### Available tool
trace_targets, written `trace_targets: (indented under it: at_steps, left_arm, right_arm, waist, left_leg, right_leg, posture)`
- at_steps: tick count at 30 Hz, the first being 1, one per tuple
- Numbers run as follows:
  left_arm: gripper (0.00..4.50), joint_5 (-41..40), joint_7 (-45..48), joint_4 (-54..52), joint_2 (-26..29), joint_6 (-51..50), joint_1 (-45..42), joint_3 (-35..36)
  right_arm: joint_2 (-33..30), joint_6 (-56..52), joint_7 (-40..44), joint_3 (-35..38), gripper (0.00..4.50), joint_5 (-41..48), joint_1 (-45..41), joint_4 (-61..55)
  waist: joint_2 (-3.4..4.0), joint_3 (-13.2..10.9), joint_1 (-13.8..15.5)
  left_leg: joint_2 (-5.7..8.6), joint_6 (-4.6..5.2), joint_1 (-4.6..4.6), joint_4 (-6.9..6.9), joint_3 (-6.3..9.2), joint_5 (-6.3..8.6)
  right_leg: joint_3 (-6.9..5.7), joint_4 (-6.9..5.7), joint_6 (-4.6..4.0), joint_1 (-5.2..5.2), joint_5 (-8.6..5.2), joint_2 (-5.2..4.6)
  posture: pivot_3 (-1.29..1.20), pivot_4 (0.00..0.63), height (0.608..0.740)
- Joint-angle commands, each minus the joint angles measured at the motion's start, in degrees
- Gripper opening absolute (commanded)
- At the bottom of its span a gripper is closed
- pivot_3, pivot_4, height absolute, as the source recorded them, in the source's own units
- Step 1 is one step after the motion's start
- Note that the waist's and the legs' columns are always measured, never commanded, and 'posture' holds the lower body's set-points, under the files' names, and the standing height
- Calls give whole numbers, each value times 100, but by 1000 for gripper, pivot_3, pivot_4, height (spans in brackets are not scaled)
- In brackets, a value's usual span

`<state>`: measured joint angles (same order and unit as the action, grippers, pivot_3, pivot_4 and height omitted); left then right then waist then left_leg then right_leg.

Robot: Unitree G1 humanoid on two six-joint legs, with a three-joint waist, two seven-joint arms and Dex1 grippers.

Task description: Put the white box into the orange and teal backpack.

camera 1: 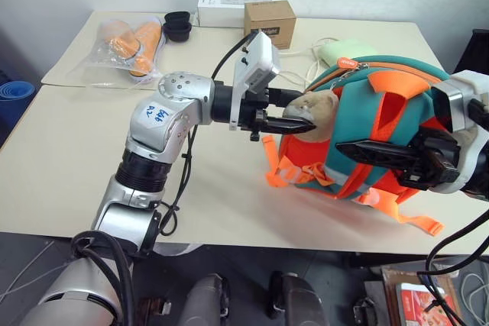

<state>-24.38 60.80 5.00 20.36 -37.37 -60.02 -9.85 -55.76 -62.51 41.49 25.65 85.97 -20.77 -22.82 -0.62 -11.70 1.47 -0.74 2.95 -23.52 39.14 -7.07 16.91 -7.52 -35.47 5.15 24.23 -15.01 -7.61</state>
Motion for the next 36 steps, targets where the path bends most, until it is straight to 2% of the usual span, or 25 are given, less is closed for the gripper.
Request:
trace_targets:
  at_steps: [1,3,5,10,14,19,26,29,33,36]
  left_arm:
    - [1282,-155,112,98,92,-40,-231,236]
    - [935,-192,163,235,141,-49,-355,325]
    - [827,-196,210,562,264,-19,-620,464]
    - [822,258,639,1808,879,847,-1141,466]
    - [822,678,1060,2579,1237,1642,-1195,280]
    - [822,1992,1077,3103,1425,3686,-517,-532]
    - [822,2851,554,3148,965,4813,293,-1079]
    - [822,2762,504,2900,762,4601,529,-1035]
    - [822,2345,577,2365,665,3743,676,-684]
    - [1757,1878,766,1853,801,2932,923,-354]
  right_arm:
    - [-91,182,-33,335,0,116,92,-136]
    - [-103,205,-30,367,0,88,171,-145]
    - [-126,208,-11,416,0,16,276,-139]
    - [-226,202,102,672,0,4,553,-93]
    - [-290,229,196,883,0,-21,792,-88]
    - [-234,385,236,968,0,-197,897,-14]
    - [-112,621,167,775,0,-417,829,-136]
    - [-10,885,117,606,0,-864,799,-229]
    - [-140,1214,399,301,0,-1807,1039,-339]
    - [-310,1449,799,178,926,-2404,1285,-233]
  waist:
    - [0,0,-2]
    - [0,0,-3]
    - [-1,0,3]
    - [0,0,-16]
    - [0,0,-25]
    - [0,0,-7]
    - [-2,0,-7]
    - [-2,1,-11]
    - [-1,1,-5]
    - [-1,1,-9]
  left_leg:
    - [0,0,0,0,0,0]
    - [-1,0,-1,0,0,0]
    - [-1,0,-2,0,0,0]
    - [0,1,-2,-1,-2,1]
    - [-3,0,3,-9,-24,2]
    - [0,10,7,-6,-34,8]
    - [-1,17,2,-3,-36,14]
    - [-3,18,4,-3,-37,15]
    - [-3,19,6,-3,-38,15]
    - [-2,19,3,-3,-38,15]
  right_leg:
    - [0,0,0,0,0,0]
    - [0,0,0,0,0,0]
    - [0,0,0,0,0,0]
    - [-6,2,0,2,0,3]
    - [-14,-4,0,16,0,8]
    - [-10,-1,1,16,0,-2]
    - [11,6,0,20,3,-16]
    - [13,22,1,18,4,-23]
    - [9,20,2,17,5,-30]
    - [8,4,2,17,5,-8]
  posture:
    - [0,150,740]
    - [0,150,740]
    - [0,150,740]
    - [0,150,740]
    - [0,150,740]
    - [0,150,740]
    - [0,150,740]
    - [0,150,740]
    - [0,150,740]
    - [0,150,740]
